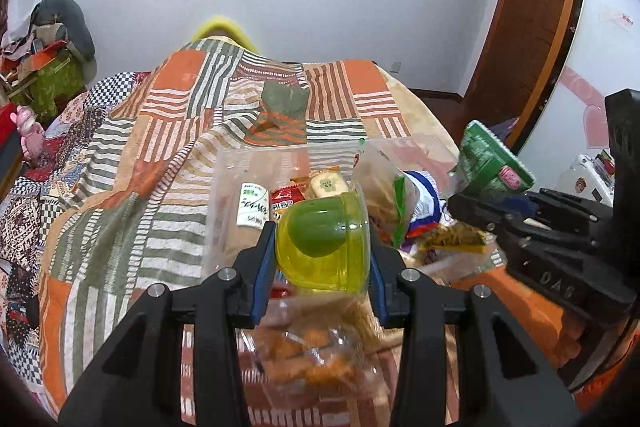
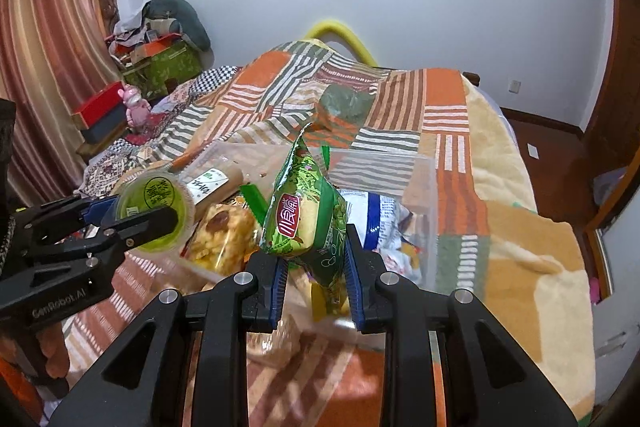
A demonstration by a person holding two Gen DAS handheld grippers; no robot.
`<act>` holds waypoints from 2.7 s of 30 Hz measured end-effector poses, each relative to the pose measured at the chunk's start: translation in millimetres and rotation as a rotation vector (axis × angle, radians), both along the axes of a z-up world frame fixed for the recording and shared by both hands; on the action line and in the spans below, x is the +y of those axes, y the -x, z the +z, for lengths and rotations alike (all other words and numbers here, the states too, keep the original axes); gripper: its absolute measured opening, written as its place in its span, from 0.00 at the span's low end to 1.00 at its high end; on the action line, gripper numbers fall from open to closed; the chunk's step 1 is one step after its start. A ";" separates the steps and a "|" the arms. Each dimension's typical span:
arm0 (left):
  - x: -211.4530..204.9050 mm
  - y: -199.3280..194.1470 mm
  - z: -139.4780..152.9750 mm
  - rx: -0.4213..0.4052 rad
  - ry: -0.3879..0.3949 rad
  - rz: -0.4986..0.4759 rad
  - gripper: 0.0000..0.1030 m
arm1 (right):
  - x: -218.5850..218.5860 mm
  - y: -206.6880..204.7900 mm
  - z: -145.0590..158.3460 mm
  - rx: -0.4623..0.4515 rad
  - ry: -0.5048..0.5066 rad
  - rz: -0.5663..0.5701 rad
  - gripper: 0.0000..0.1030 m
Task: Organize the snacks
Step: 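Drop the jelly cup into the box with left tool while right tool drops the pea bag in, then grasp the pastry bag with left tool while right tool grasps the wrapped toast-biscuit block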
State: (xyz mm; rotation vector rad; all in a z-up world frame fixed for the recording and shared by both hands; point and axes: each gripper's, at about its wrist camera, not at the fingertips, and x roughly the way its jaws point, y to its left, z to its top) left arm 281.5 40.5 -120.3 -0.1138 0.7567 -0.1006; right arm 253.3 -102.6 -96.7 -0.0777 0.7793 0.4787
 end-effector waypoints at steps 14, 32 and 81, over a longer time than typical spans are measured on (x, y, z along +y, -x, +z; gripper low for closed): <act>-4.9 -22.3 -16.4 0.049 -0.006 -0.001 0.40 | -5.1 1.5 0.6 0.004 0.017 -0.018 0.39; 13.1 43.8 -13.7 0.063 -0.070 0.027 0.87 | -31.4 46.6 16.6 -0.013 -0.022 0.013 0.57; 28.0 21.5 -103.8 0.212 0.013 -0.055 0.63 | 17.7 41.4 -49.1 0.171 0.009 0.046 0.77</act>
